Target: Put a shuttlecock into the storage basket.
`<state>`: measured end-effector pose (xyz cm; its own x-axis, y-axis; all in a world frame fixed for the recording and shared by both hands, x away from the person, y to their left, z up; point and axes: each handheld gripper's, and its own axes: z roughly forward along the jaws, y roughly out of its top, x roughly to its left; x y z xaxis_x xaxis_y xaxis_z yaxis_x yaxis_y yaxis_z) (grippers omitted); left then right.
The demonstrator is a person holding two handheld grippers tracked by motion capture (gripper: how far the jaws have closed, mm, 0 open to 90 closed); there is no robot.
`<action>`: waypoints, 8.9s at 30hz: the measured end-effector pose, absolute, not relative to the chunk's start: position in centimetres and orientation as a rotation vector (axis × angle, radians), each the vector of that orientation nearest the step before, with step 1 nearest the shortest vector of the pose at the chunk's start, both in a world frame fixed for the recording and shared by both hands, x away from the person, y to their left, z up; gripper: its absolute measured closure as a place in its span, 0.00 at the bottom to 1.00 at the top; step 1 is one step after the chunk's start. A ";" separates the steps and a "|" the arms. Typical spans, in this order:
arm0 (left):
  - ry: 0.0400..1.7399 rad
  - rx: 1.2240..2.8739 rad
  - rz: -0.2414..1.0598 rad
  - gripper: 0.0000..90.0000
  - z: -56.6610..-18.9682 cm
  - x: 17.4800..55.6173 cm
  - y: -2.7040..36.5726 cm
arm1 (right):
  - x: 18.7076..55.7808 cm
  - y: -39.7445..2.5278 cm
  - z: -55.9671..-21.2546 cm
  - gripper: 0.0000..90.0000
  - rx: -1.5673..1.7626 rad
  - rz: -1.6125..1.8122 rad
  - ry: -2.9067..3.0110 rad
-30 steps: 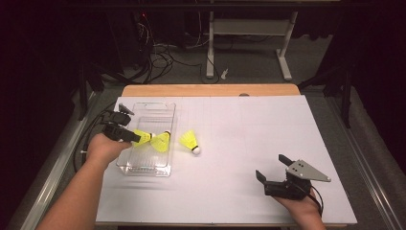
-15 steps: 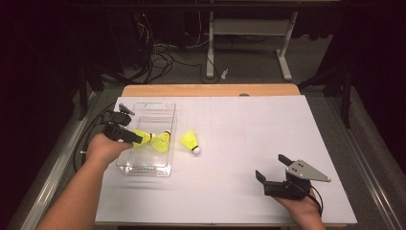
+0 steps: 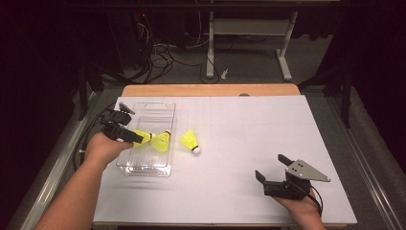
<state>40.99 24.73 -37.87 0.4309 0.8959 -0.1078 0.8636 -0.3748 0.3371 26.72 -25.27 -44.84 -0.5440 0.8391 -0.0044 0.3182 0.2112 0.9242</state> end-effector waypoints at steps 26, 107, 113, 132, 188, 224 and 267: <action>1.436 2.413 0.049 0.17 -37.2 39.9 22.1 | 26.8 -25.2 -44.9 0.05 1.070 1.314 1.983; 1.210 2.536 -0.043 0.01 -34.6 39.7 10.5 | 27.0 -25.3 -44.8 0.05 1.069 1.333 1.981; 1.194 2.544 -0.061 0.02 -34.8 40.1 9.7 | 27.0 -25.3 -44.8 0.05 1.067 1.334 1.980; 1.201 2.543 -0.107 0.06 -36.1 42.1 8.7 | 27.0 -25.3 -44.7 0.05 1.065 1.338 1.979; 1.247 2.615 -0.121 0.75 -40.0 46.0 8.9 | 27.0 -25.5 -44.7 0.05 1.072 1.352 1.973; 1.194 2.600 -0.131 1.00 -39.3 45.3 9.3 | 27.0 -25.5 -44.7 0.05 1.063 1.350 1.972; 1.133 2.527 -0.055 1.00 -34.9 42.6 10.2 | 27.0 -25.2 -44.7 0.05 1.060 1.345 1.980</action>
<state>42.60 10.22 -34.92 0.6762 0.7134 -0.1838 0.7279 -0.6086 0.3158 27.00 -25.22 -44.69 -0.5601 0.8284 0.0097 0.3143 0.2017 0.9277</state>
